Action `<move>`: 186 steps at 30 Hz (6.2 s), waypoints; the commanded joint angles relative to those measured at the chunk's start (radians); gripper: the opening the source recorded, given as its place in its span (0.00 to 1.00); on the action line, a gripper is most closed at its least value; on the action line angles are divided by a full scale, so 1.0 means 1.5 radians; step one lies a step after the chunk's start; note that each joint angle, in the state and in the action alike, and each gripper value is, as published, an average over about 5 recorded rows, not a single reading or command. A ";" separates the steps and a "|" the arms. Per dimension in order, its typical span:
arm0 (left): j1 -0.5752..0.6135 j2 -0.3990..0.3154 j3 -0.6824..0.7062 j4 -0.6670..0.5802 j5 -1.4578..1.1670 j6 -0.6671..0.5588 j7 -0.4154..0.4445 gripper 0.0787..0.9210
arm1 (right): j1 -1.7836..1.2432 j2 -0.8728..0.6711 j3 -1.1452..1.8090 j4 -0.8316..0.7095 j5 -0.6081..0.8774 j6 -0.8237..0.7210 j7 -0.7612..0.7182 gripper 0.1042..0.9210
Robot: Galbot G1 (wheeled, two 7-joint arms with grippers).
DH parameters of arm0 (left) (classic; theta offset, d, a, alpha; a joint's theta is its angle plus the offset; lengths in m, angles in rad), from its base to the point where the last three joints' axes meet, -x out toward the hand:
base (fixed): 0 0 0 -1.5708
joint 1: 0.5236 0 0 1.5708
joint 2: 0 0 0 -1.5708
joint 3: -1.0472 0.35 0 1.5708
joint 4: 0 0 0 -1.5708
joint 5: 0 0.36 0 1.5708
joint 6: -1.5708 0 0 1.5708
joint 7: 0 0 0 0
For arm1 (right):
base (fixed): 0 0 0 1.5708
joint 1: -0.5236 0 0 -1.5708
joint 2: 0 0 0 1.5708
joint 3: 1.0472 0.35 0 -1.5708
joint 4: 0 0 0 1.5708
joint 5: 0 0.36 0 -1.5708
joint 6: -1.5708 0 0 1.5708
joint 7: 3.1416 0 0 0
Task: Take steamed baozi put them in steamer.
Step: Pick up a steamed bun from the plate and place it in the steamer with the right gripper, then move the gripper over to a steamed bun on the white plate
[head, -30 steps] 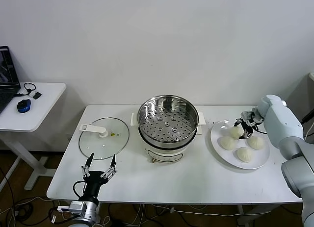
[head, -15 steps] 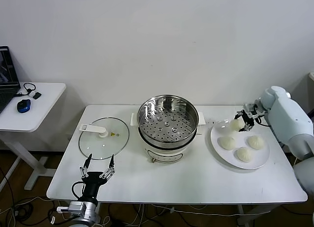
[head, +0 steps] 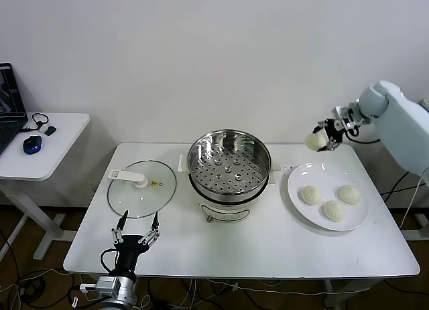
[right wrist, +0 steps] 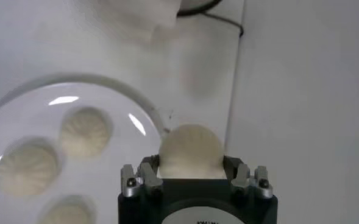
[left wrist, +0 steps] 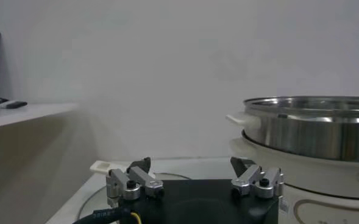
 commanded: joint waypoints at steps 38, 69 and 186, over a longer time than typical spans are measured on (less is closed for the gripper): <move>0.013 0.002 -0.002 -0.057 -0.037 0.020 -0.017 0.88 | 0.026 0.363 -0.120 -0.028 -0.282 0.269 0.061 0.71; 0.018 -0.001 0.001 -0.051 -0.039 0.020 -0.019 0.88 | -0.035 0.370 -0.058 -0.066 -0.382 0.310 0.079 0.71; -0.012 0.006 0.026 -0.039 -0.029 0.037 -0.023 0.88 | -0.209 0.019 -0.010 -0.065 -0.007 -0.090 0.018 0.68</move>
